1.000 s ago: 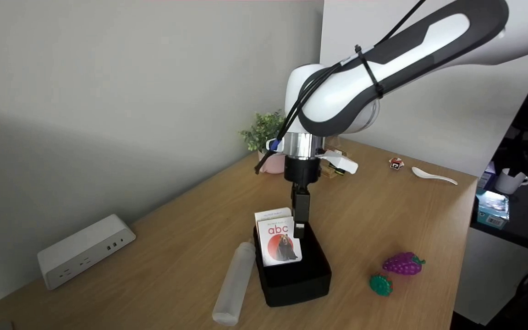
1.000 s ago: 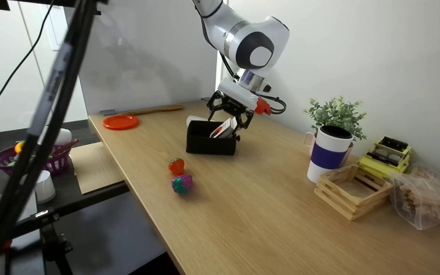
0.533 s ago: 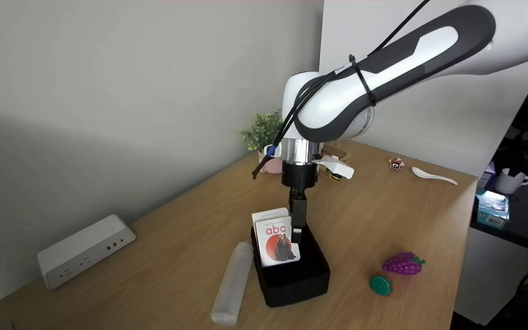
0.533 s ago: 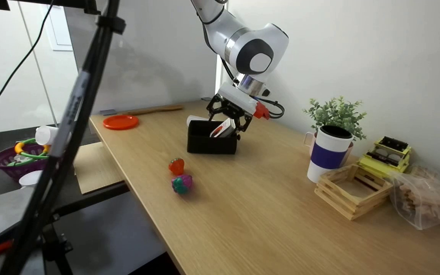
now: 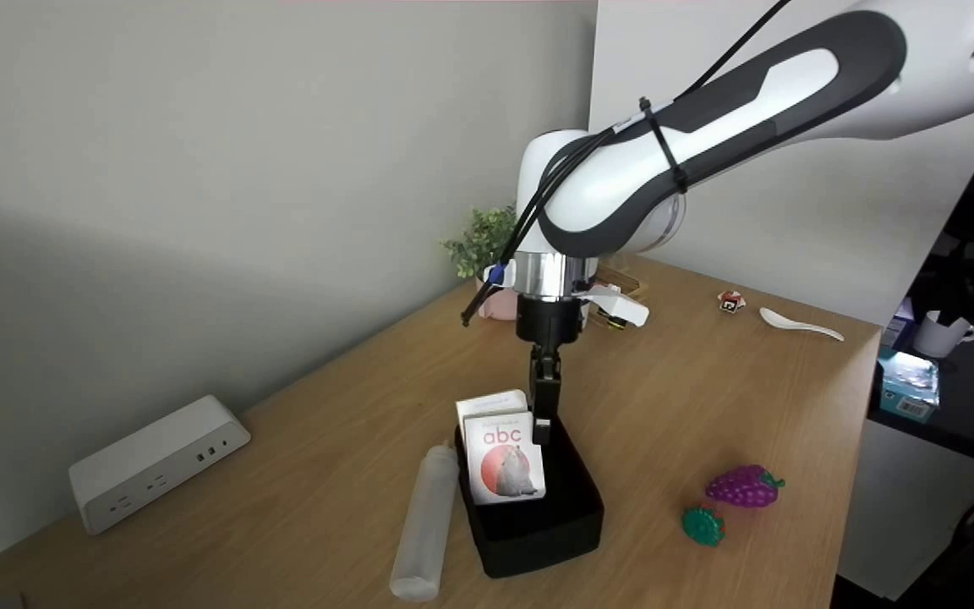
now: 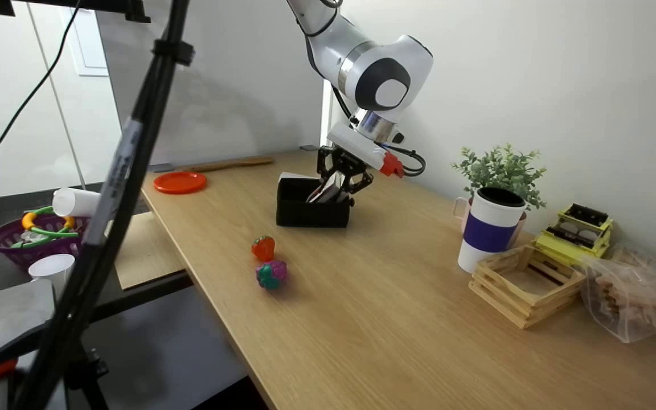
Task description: Move the books from the box to the table
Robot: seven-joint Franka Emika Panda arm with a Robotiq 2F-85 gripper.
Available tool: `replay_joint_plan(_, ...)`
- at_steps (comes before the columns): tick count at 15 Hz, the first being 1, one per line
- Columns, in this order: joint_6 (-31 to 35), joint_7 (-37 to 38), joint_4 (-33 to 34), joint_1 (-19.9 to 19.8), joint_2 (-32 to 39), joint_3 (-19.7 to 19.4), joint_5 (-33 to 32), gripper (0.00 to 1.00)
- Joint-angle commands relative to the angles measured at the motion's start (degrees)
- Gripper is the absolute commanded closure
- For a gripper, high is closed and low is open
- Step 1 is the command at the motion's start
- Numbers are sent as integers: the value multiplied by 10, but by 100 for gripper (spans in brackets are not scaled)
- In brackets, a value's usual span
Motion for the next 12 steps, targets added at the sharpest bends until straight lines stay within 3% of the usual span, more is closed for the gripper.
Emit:
replay_joint_plan(1,-16,-6,22,-8,13,12,1,91)
replay_joint_plan(3,-16,-6,23,-8,13,12,2,99)
replay_joint_plan(12,-19,-6,22,-5,4,14,1,96)
